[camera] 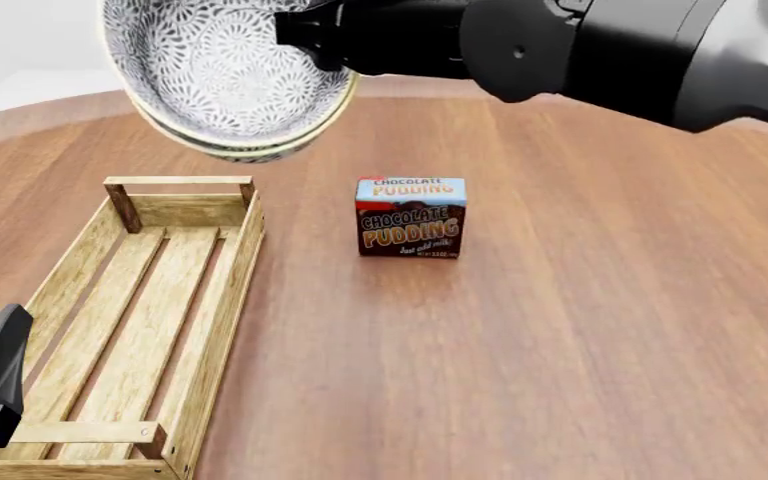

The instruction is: Stack the left bowl on the right bowl and place them in the tray.

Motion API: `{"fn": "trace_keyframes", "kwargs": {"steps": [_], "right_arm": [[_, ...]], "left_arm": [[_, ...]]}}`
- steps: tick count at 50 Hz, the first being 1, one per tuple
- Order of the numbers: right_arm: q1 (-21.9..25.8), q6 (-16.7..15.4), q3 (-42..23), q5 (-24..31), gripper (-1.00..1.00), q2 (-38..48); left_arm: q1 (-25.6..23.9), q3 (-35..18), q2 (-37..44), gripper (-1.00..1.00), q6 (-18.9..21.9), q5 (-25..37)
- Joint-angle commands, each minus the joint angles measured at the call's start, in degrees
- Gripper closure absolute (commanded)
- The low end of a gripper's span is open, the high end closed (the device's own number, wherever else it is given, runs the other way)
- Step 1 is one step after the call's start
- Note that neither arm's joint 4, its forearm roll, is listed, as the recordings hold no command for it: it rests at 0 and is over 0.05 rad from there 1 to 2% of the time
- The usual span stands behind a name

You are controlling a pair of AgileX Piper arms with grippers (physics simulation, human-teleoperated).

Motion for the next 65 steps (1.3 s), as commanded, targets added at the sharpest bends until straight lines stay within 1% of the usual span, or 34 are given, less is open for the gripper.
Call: {"fn": "trace_keyframes", "kwargs": {"steps": [1,2,4,7,10,11,21,33,42,51,65], "right_arm": [[2.9,0.7,-8.4,1.2,1.00,6.5],[3.4,0.7,-10.0,1.8,1.00,7.8],[3.4,0.8,-10.4,1.9,1.00,8.0],[4.2,0.7,-13.7,3.0,1.00,10.5],[4.3,0.6,-15.0,3.5,1.00,11.5],[4.4,0.3,-16.4,3.8,1.00,12.6],[4.6,0.5,-21.4,4.5,1.00,17.1],[6.5,1.0,-26.2,5.2,1.00,22.1],[7.5,1.4,-28.5,5.6,1.00,25.0],[7.2,1.8,-31.1,5.7,1.00,28.3],[9.0,2.4,-34.3,6.0,1.00,32.5]], "left_arm": [[0.0,0.0,0.0,-1.00,0.0,0.0],[0.0,0.0,0.0,-1.00,0.0,0.0],[0.0,0.0,0.0,-1.00,0.0,0.0],[0.0,0.0,0.0,-1.00,0.0,0.0],[0.0,0.0,0.0,-1.00,0.0,0.0],[0.0,0.0,0.0,-1.00,0.0,0.0],[0.0,0.0,0.0,-1.00,0.0,0.0],[0.0,0.0,0.0,-1.00,0.0,0.0],[0.0,0.0,0.0,-1.00,0.0,0.0],[0.0,0.0,0.0,-1.00,0.0,0.0],[0.0,0.0,0.0,-1.00,0.0,0.0]]}}
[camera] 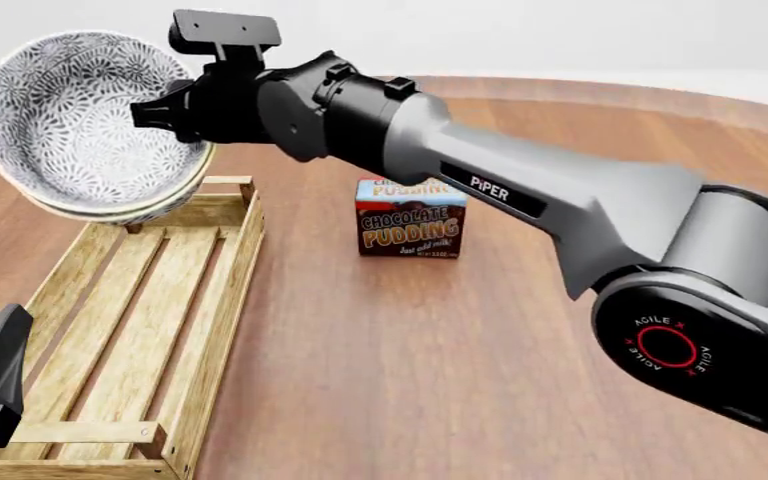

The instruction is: Stack the left bowl on the right bowl and place them in the tray.

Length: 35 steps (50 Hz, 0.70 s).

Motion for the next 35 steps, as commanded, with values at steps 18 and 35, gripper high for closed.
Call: {"fn": "trace_keyframes", "kwargs": {"steps": [18,35], "right_arm": [[1.5,1.1,-5.3,0.0,1.00,6.3],[1.9,1.3,-4.9,-1.0,1.00,8.1]], "left_arm": [[0.0,0.0,0.0,-1.00,0.0,0.0],[0.0,0.0,0.0,-1.00,0.0,0.0]]}}
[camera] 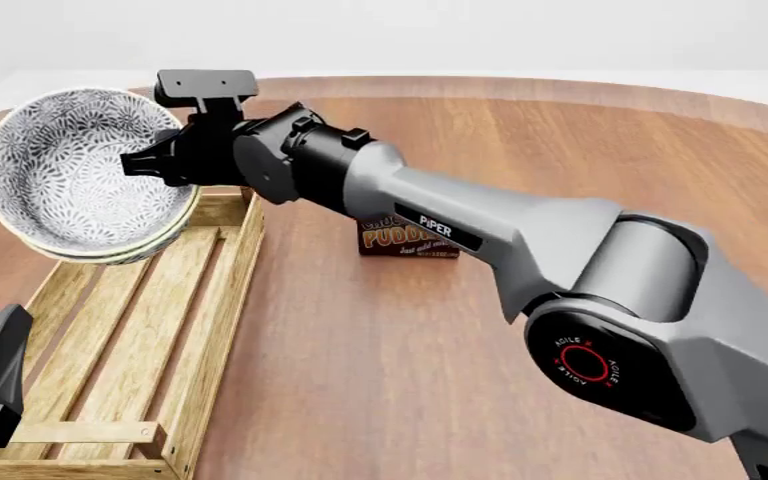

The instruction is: Stack the left bowl on the right bowl and place them in the tray.

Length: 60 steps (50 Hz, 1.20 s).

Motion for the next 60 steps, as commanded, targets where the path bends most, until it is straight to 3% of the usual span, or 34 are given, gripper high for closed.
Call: {"fn": "trace_keyframes", "kwargs": {"steps": [1,60], "right_arm": [[0.4,0.4,-0.6,-0.8,1.00,0.8],[1.4,1.6,4.1,-5.3,1.00,4.4]], "left_arm": [[0.0,0.0,0.0,-1.00,0.0,0.0],[0.0,0.0,0.0,-1.00,0.0,0.0]]}}
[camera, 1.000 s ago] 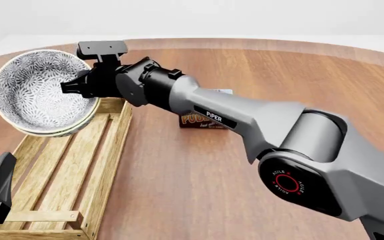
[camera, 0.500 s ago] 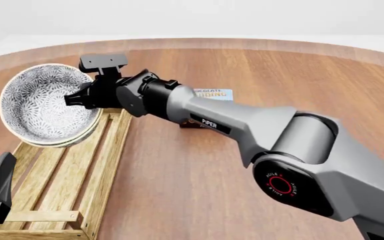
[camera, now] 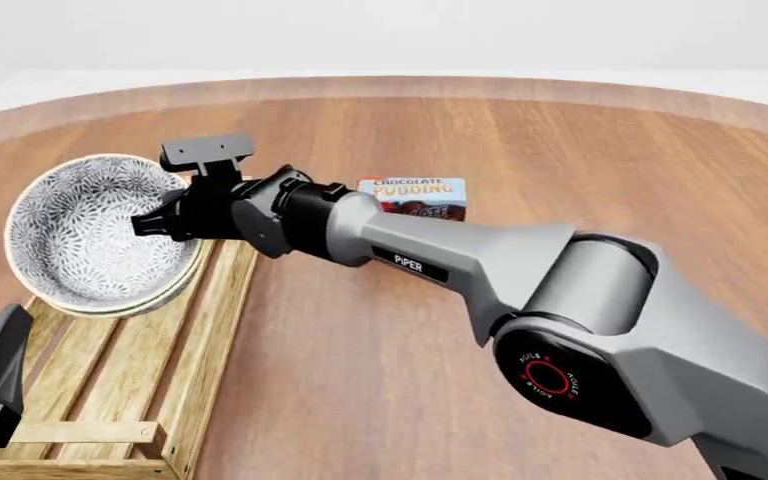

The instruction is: Stack the left bowl on the right bowl and place them in the tray.

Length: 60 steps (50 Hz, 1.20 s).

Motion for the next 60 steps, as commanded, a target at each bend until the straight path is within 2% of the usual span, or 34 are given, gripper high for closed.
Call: {"fn": "trace_keyframes", "kwargs": {"steps": [1,37,46,47,60], "right_arm": [[0.3,0.5,-0.2,-0.8,1.00,0.1],[1.3,0.4,0.3,-1.7,1.00,3.1],[2.0,-0.9,-0.3,-1.0,1.00,4.0],[2.1,-1.2,-0.7,-0.5,-1.00,4.3],[2.5,-0.9,-0.4,-0.9,-1.00,4.3]], "left_arm": [[0.0,0.0,0.0,-1.00,0.0,0.0],[0.0,0.0,0.0,-1.00,0.0,0.0],[0.0,0.0,0.0,-1.00,0.0,0.0],[0.0,0.0,0.0,-1.00,0.0,0.0],[0.0,0.0,0.0,-1.00,0.0,0.0]]}}
